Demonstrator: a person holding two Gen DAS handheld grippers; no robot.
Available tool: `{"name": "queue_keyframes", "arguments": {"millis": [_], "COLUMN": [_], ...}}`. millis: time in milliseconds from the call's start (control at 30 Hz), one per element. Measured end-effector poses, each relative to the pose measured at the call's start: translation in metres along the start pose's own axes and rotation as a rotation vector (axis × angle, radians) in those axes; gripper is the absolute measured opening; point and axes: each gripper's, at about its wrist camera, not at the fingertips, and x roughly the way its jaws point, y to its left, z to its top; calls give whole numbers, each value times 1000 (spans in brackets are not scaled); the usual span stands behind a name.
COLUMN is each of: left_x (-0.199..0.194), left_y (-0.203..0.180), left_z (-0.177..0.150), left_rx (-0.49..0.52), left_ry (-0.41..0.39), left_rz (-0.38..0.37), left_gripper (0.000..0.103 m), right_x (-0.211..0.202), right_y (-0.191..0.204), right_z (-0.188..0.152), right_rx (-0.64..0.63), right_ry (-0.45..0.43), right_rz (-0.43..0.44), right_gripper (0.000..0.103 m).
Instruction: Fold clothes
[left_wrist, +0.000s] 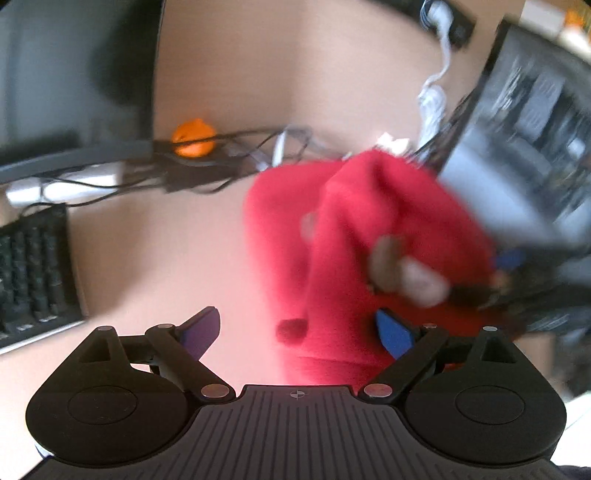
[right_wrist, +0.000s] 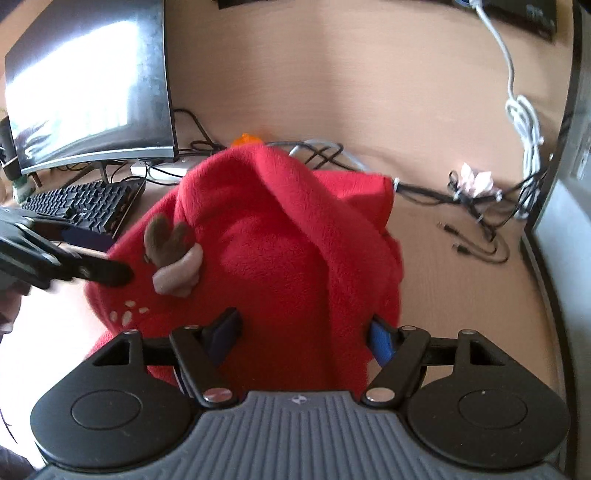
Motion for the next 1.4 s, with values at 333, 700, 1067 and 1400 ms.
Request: {"name": "queue_keyframes", "arguments": {"millis": [333,700,1067,1400], "left_x": [3,-14,-3,64], "left_y": [-5,-20,16,19], "left_z": [-23,-38,18,20], "left_rx": [66,195,-66,-95], "left_ry": [39,78,28,220], "left_rz": [0,-43,-230,-343], "left_gripper": [92,93,96,100], "right_x": [11,32,12,43], "right_y": [17,9,-50,-66], "right_z": [41,48,-18,-37], "right_rx": [28,67,513,625], "right_ry": [-56,-30,16,62], "right_rz": [40,37,74,265], "right_gripper": [66,73,99,103]}}
